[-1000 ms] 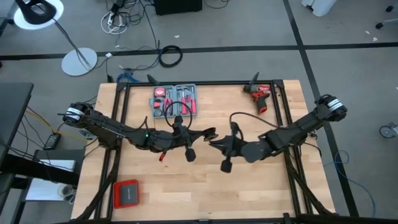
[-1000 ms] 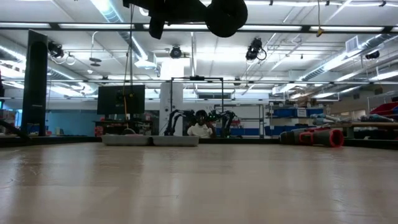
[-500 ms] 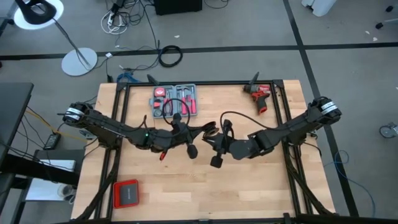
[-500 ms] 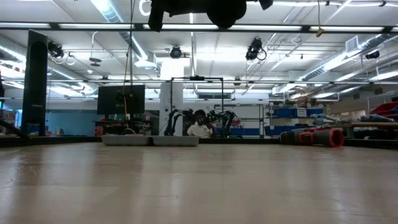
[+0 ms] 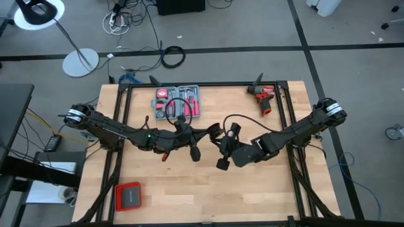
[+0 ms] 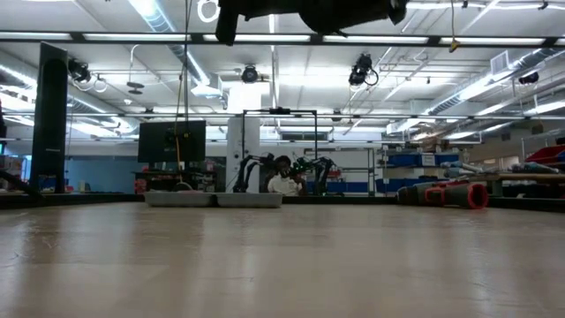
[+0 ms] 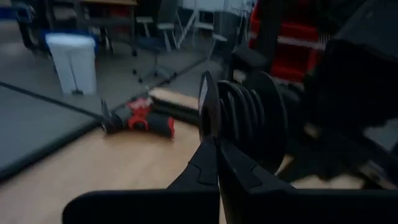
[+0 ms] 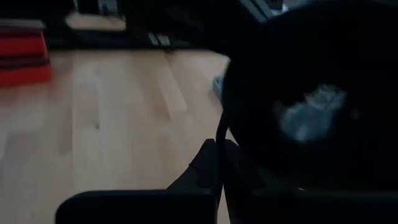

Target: Coil cords

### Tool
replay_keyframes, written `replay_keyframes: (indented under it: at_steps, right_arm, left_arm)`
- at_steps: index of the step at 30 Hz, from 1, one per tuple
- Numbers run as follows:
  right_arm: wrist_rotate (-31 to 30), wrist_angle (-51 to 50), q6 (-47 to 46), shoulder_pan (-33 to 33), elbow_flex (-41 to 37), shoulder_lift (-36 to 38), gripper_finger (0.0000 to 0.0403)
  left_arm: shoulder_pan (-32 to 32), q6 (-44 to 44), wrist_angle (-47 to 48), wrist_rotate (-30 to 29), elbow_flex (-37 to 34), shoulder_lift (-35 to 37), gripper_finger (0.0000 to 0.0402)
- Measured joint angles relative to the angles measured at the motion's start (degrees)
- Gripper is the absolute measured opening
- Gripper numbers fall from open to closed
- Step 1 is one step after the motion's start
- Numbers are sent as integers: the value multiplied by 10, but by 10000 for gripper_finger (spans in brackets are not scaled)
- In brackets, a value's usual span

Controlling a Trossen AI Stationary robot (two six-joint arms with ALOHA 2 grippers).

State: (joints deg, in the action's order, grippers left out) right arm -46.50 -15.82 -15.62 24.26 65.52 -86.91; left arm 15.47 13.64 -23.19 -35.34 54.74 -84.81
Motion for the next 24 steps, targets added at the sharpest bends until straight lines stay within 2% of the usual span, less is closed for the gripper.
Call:
replay_keyframes:
  at_steps: [6,13,19,24]
  right_arm:
    - [31,-98,-77,9,-1,-1,3]
    - [44,-123,-115,9,-19,-1,9]
    - [148,-134,-140,9,-21,-18,11]
    - [179,-168,-186,14,-21,-73,12]
  left_arm:
    - [5,36,67,22,0,-1,0]
    - [15,63,87,27,-1,-20,0]
    - [26,92,62,53,0,-86,0]
    - [25,104,33,83,0,-138,0]
